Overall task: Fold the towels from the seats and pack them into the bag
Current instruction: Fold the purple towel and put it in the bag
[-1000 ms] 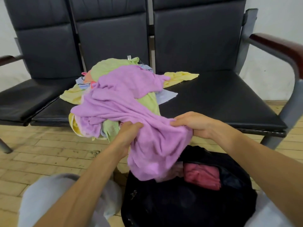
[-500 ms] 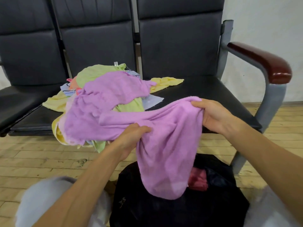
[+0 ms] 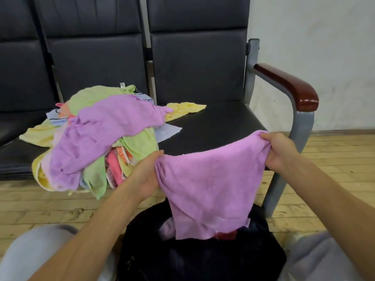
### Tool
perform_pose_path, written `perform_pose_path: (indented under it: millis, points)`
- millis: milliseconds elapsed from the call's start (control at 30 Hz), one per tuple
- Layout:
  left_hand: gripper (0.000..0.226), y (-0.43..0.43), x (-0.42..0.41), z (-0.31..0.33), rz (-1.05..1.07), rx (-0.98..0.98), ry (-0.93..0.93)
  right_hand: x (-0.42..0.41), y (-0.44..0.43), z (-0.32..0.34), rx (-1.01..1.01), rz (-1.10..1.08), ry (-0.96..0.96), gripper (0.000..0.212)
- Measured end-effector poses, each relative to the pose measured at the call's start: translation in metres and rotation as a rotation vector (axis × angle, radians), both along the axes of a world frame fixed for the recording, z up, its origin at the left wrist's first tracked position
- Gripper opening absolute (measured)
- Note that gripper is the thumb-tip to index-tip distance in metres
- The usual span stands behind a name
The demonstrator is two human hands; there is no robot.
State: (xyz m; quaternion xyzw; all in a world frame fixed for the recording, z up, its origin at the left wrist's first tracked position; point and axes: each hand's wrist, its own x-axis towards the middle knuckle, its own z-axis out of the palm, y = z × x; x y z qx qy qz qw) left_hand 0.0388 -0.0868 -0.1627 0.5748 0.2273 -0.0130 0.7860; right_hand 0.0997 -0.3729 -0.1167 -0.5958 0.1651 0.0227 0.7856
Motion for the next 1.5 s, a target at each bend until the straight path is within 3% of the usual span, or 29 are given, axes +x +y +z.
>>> perform_pose_path:
  millis: [167,300,400,567,700,767,900,1000,1067,1167,1300,1367,1433,1500]
  points:
    - [0.025,0.024,-0.003,0.006,0.236,-0.108,-0.044,0.005,0.005,0.002,0.009,0.019,-0.016,0.027]
    - [0.02,0.028,-0.008,0.021,0.266,0.029,-0.001,0.001,0.011,0.002,-0.043,-0.055,-0.02,0.012]
    - [0.024,0.028,-0.011,0.031,0.405,0.106,-0.14,0.001,0.013,0.003,-0.094,-0.119,-0.069,0.007]
    - [0.038,0.04,-0.012,0.036,0.485,0.292,-0.297,0.004,0.014,0.006,-0.449,-0.124,-0.248,0.016]
    - [0.024,0.052,-0.01,0.04,0.469,0.312,-0.301,0.003,0.011,0.011,-0.835,-0.106,-0.432,0.02]
    - [0.021,0.054,-0.01,0.041,0.395,0.325,-0.3,0.006,0.008,0.012,-0.827,-0.087,-0.411,0.019]
    - [0.023,0.058,-0.009,0.038,0.276,0.412,-0.316,0.007,0.004,0.014,-0.623,-0.063,-0.298,0.014]
    - [0.017,0.058,-0.009,0.038,0.272,0.455,-0.37,0.006,0.001,0.015,-0.515,0.003,-0.246,0.008]
    - [0.018,0.059,-0.009,0.039,0.28,0.514,-0.426,0.005,-0.001,0.018,-0.536,0.093,-0.23,0.015]
    - [0.025,0.062,-0.01,0.041,0.365,0.771,-0.469,0.005,-0.003,0.02,-0.683,0.187,-0.281,0.029]
    - [0.022,0.066,-0.011,0.043,0.463,1.016,-0.481,0.007,-0.002,0.019,-1.203,0.205,-0.436,0.015]
    - [0.019,0.067,-0.012,0.044,0.463,1.079,-0.488,0.009,-0.002,0.015,-1.369,0.204,-0.465,0.015]
    - [0.016,0.067,-0.013,0.045,0.474,1.105,-0.474,0.012,-0.001,0.01,-1.374,0.186,-0.459,0.018]
    - [0.014,0.067,-0.013,0.045,0.483,1.113,-0.458,0.013,0.002,0.007,-1.17,0.125,-0.428,0.015]
